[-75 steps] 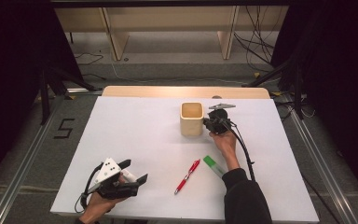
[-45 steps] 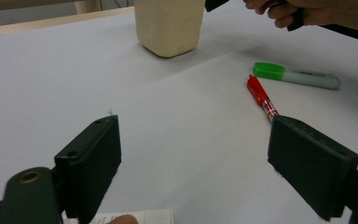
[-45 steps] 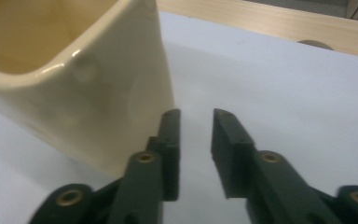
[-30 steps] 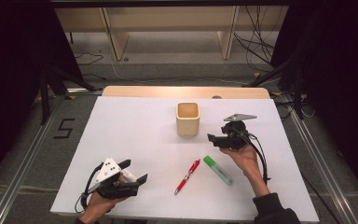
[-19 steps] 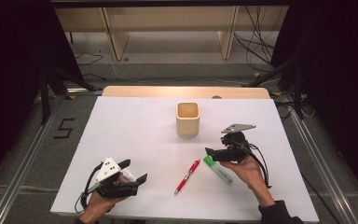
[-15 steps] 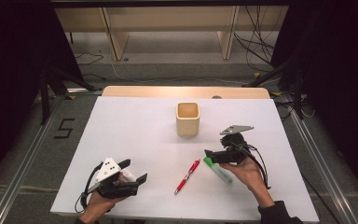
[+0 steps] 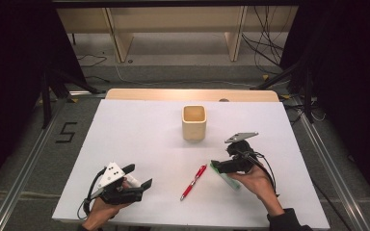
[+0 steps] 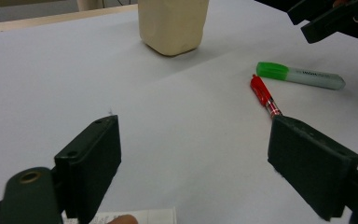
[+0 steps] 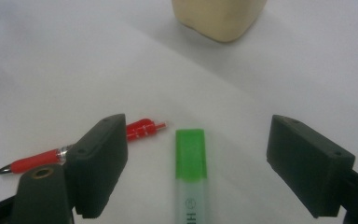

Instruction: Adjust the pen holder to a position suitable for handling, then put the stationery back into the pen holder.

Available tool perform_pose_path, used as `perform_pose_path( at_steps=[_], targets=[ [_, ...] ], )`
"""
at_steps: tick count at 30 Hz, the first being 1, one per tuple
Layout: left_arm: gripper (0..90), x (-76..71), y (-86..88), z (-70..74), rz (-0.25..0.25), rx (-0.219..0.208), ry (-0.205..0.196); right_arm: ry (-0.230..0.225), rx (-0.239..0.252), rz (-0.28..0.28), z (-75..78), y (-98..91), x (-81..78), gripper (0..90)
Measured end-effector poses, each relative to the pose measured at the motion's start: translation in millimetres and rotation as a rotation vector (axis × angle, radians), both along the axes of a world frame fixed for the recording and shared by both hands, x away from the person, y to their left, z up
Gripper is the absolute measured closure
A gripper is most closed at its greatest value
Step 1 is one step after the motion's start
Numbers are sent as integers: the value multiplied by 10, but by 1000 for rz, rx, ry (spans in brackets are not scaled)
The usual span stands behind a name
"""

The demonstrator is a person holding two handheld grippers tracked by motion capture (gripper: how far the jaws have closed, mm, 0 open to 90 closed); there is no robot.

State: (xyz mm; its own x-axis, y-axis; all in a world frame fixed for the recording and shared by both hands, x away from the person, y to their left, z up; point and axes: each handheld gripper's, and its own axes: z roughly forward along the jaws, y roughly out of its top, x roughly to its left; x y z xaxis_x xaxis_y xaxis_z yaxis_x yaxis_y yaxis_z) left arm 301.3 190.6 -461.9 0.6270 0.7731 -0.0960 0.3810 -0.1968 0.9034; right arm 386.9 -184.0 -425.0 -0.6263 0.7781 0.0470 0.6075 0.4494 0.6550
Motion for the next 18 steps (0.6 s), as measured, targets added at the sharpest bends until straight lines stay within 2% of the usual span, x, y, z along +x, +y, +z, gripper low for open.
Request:
perform_pose_path(
  at_steps=[11, 18],
  targets=[
    [167, -5, 8, 3, -2, -3, 2, 75, -58, 9, -97, 46, 15, 168],
    [167, -6, 6, 4, -2, -3, -1, 99, -99, 29, -134, 72, 16, 167]
  ],
)
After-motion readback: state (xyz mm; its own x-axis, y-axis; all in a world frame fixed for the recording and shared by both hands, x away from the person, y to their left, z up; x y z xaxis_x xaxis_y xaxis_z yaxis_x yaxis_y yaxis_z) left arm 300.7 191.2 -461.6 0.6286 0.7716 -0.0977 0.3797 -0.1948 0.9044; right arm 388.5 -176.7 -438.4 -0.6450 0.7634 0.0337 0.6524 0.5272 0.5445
